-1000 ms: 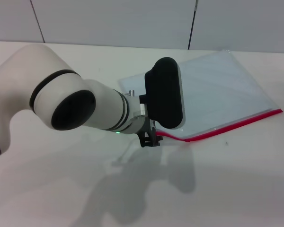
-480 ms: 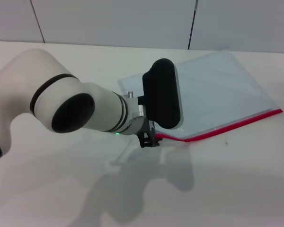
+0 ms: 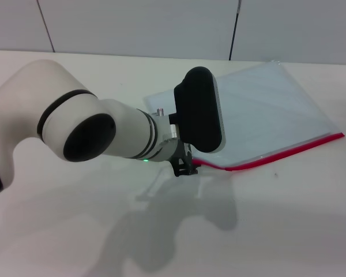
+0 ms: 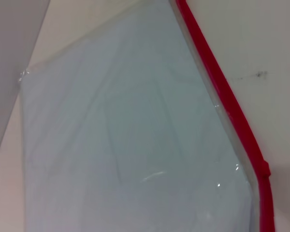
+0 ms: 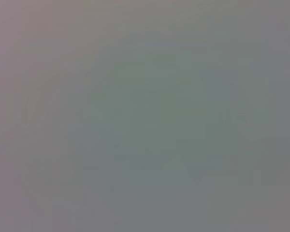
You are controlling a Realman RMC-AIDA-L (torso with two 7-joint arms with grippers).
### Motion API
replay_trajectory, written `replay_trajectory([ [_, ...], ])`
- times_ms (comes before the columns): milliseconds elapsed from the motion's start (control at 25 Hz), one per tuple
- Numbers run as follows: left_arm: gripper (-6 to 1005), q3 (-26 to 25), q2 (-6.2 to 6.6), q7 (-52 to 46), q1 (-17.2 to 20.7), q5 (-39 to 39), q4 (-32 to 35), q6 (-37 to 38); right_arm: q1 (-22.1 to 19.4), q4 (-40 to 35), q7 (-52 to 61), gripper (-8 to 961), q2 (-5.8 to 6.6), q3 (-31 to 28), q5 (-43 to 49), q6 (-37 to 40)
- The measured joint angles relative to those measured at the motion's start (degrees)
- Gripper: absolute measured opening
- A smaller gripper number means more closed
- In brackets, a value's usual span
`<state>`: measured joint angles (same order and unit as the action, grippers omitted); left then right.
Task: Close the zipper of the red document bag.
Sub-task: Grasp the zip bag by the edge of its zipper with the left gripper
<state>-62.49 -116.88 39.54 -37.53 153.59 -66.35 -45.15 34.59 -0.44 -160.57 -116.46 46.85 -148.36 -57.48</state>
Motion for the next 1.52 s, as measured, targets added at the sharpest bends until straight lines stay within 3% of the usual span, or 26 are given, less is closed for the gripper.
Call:
replay_trajectory([
  [200, 600, 0.0, 0.07, -0.1, -0.3, 0.3, 0.9, 0.0, 0.0, 0.0, 0.0, 642, 0.00, 0.0, 0.0, 0.0],
  [440, 375, 0.0, 0.01, -0.4, -0.4, 0.3, 1.3, 0.1, 0.0, 0.0, 0.1, 642, 0.00, 0.0, 0.0, 0.0],
  [880, 97, 0.0, 0.05, -1.4, -0.5, 0.4, 1.3, 1.2, 0.1, 0.0, 0.2, 641, 0.00, 0.0, 0.0, 0.0],
  [1160, 75, 0.7, 0.11, -2.0, -0.3, 2.0, 1.2, 2.0, 0.1, 0.0, 1.6, 641, -0.01, 0.0, 0.1, -0.2],
  [1520, 60, 0.9, 0.21, -10.3, 0.7, 8.9, -2.3, 4.4, 0.1, -0.5, 5.3, 641, 0.11, 1.7, 0.6, -1.6],
])
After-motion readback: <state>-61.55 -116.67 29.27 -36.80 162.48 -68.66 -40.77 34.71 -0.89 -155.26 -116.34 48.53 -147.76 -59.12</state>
